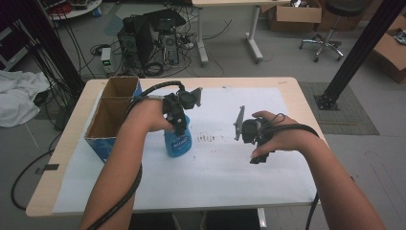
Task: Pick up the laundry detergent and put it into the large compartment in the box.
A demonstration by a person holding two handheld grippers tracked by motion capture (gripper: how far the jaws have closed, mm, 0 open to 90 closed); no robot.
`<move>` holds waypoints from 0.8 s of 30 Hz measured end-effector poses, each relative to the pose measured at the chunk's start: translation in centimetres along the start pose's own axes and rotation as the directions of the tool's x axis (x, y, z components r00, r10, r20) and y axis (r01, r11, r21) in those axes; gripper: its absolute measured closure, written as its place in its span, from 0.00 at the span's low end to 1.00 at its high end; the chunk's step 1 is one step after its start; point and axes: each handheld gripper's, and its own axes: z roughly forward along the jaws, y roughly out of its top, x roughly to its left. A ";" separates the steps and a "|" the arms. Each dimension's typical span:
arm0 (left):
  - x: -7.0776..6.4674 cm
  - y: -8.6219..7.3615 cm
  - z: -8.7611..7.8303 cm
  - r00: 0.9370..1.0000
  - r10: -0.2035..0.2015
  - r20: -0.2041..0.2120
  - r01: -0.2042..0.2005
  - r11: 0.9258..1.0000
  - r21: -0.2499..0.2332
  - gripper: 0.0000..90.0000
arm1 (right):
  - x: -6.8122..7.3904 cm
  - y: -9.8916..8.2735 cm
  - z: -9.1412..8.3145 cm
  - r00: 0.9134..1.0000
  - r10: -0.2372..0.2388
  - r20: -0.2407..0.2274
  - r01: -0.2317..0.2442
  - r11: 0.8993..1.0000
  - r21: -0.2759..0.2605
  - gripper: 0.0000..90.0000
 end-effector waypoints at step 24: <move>0.2 -1.4 -5.5 0.996 -0.093 0.020 0.093 0.996 -0.014 0.42 | 0.5 -0.3 -0.6 1.000 0.008 0.008 -0.008 1.000 0.003 0.18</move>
